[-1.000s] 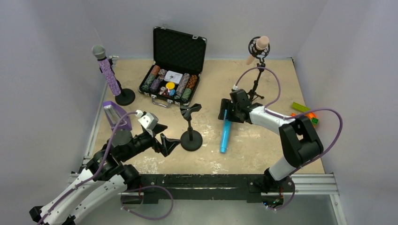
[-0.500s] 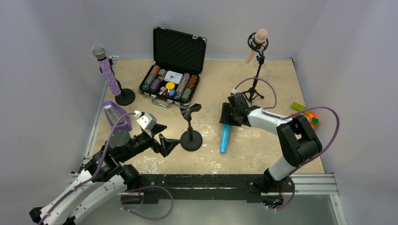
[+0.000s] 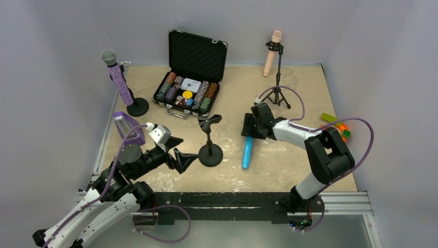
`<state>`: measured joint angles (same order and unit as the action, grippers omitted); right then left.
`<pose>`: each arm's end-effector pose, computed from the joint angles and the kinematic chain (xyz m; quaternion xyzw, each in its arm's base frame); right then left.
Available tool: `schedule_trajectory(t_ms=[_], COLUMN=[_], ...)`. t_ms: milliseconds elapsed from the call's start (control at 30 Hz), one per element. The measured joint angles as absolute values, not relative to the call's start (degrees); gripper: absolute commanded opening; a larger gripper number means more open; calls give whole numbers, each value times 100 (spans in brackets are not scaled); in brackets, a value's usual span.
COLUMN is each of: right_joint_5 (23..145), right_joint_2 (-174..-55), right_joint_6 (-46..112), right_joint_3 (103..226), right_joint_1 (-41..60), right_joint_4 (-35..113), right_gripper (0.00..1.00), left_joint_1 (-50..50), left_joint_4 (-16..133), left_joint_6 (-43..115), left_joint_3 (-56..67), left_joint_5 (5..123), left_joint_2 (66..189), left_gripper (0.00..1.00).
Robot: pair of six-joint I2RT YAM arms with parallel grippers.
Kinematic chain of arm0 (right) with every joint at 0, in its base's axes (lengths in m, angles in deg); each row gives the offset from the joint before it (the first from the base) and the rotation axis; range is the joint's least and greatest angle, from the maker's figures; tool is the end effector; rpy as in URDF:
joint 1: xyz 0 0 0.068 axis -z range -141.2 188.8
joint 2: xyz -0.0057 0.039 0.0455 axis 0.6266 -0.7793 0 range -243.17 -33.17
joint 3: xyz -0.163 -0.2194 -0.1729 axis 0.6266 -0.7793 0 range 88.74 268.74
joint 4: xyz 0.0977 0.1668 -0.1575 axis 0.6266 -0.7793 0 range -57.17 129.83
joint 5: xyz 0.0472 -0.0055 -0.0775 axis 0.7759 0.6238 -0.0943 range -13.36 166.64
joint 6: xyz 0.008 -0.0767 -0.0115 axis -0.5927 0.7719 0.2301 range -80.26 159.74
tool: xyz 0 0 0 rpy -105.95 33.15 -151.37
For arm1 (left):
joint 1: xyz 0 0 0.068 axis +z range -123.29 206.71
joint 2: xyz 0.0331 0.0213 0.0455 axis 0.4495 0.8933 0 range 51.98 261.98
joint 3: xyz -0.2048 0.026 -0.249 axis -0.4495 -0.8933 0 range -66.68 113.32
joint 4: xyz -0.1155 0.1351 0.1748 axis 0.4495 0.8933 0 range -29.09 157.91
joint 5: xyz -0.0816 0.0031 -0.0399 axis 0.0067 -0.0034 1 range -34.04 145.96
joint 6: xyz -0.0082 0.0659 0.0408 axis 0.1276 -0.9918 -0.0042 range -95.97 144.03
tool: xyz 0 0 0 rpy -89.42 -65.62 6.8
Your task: Attach the microphones to the stand
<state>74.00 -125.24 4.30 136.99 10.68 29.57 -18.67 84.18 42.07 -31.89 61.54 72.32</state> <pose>0.2861 0.1494 0.1980 0.0679 0.9487 0.1437 0.2735 0.0459 -0.0558 0.3177 0.2100 0.7295 -0.3731 0.5334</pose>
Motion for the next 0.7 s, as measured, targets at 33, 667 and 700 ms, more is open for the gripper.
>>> schedule_trajectory(t_ms=[33, 667, 700], right_joint_5=[7416, 7468, 7472], right_joint_2=[-12524, -12487, -12463], right_joint_6=[430, 435, 446], right_joint_3=[13699, 13697, 13697], right_joint_1=[1068, 1068, 1066], right_joint_4=[2959, 2992, 2994], right_gripper=[63, 82, 85], left_joint_1=[-1867, -1867, -1867], left_joint_4=[8418, 8422, 8426], left_joint_6=[4207, 4249, 4249], left_joint_3=[-3189, -3189, -3189], left_joint_5=[6154, 6169, 6169], left_joint_2=[7232, 7225, 7225], left_gripper=[99, 99, 99])
